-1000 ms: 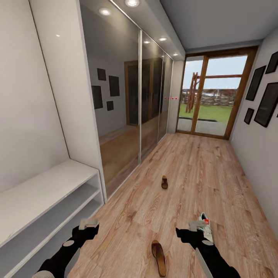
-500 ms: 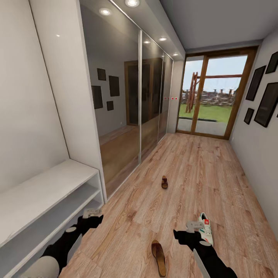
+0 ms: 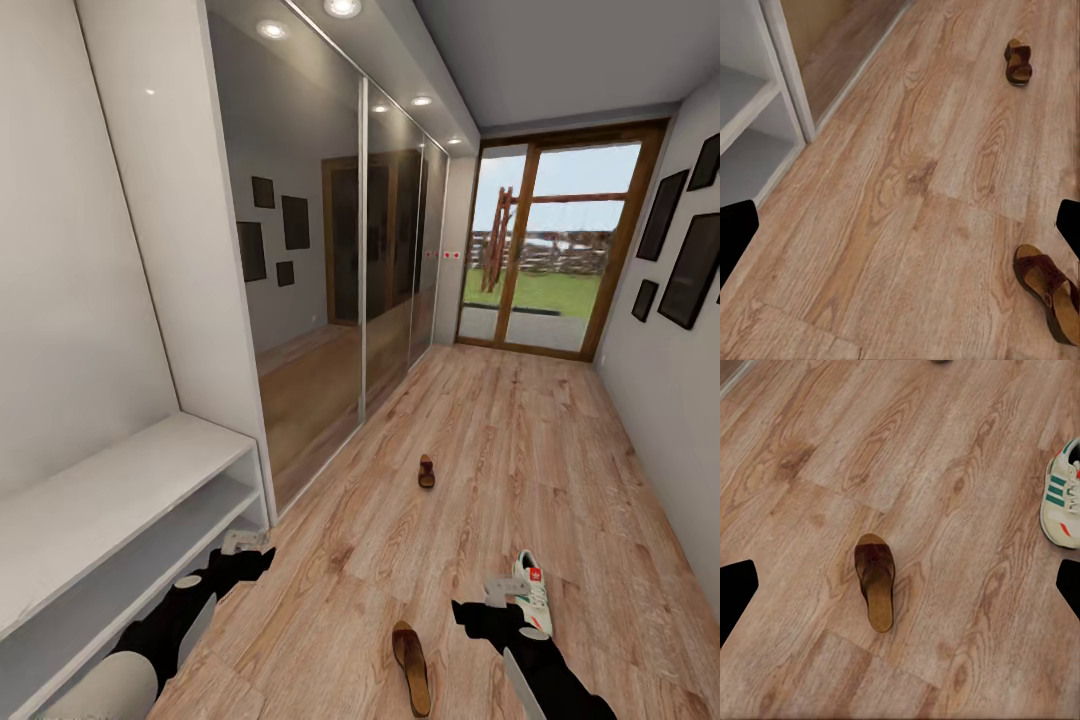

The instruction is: Pick up the two gym shoes and the two sandals from the corridor floor and place them onto the hallstand (shoe rack) in the corridor, making sure they are on the rack and not on the floor. Arrange them so the two gym shoes are next to each other and the two sandals are next to each other.

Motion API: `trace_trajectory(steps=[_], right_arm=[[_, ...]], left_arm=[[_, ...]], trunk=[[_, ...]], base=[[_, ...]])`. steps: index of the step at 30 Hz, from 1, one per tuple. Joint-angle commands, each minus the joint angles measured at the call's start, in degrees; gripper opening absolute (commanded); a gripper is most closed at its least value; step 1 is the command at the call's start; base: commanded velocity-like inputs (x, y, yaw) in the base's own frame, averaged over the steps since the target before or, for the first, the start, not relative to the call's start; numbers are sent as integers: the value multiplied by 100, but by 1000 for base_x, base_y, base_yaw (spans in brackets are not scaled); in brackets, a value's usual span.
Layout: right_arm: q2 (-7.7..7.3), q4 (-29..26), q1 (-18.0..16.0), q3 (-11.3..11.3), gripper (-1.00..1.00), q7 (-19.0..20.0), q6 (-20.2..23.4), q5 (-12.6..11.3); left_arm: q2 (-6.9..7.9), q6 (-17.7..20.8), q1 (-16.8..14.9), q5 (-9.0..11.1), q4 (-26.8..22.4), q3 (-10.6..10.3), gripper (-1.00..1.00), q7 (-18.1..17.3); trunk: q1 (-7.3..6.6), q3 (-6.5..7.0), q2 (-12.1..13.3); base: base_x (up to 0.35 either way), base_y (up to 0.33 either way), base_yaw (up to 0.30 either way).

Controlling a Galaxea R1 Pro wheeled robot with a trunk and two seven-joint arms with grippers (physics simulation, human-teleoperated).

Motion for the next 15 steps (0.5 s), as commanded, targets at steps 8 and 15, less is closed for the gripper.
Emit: trace_trajectory(steps=[8,15], right_arm=[[-3,-5,-2,-11,100,5,34,-34],[-11,-10,-2,-27,100,1,43,-40]], left_arm=[[48,622,-110,-210,-601,-116,100,-453],[-10,1015,-104,-192,-906,-96,100,-434]], trunk=[[176,-161,-326],[330,-336,-607]], base=[[0,0,0],[0,0,0]])
